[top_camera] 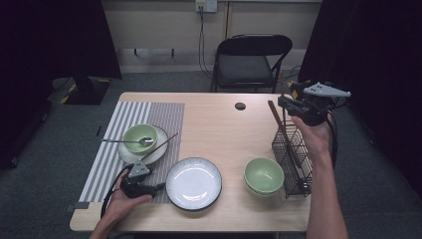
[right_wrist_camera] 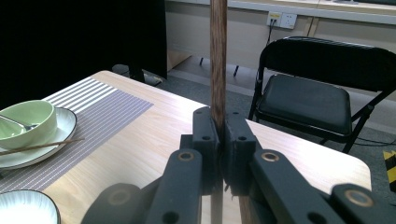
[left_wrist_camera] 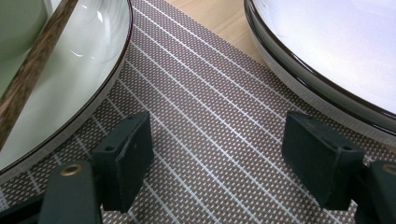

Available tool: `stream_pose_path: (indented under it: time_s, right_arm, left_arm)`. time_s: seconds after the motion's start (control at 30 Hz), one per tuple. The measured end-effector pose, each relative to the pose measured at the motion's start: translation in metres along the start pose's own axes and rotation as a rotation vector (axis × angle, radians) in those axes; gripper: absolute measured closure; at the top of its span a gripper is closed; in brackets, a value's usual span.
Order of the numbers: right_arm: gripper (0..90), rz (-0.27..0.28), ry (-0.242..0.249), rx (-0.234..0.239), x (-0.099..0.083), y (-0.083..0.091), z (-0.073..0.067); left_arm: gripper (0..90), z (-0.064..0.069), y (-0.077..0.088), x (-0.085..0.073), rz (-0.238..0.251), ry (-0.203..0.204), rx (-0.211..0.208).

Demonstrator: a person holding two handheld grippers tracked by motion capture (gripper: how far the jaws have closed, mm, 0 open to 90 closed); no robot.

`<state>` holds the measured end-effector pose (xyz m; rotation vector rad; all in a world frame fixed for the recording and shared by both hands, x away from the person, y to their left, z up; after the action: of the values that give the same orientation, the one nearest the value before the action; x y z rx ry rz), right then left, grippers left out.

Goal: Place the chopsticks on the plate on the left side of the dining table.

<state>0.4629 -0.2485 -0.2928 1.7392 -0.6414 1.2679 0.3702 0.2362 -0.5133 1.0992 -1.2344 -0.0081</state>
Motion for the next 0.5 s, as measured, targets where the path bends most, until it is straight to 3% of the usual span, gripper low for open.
stream_pose_path:
  time_s: [0.2,0.37,0.5]
  right_arm:
    - [84.9,0.008,0.024,-0.003,0.01,-0.001,-0.006]
    - [85.0,0.019,0.025,0.021,0.013,-0.002,-0.013]
    - [85.0,0.01,0.02,0.031,0.012,-0.007,-0.017]
  left_arm:
    - [24.4,0.001,-0.001,0.0,0.002,0.007,0.012]
    - [25.4,0.002,0.0,0.002,-0.008,0.019,0.017]
    - [27.3,0.002,0.002,0.003,-0.011,0.027,-0.007]
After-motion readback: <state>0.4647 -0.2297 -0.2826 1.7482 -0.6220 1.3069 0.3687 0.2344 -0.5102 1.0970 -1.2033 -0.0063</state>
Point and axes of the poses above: each handheld gripper's, and its own axes: y roughly backward along the jaws, x roughly out of its top, z roughly to its right, the point moved 2 cm from there along -y, roughly forward along the jaws, and after that the axes turned 6 degrees about -y, right-handed, at the moved point
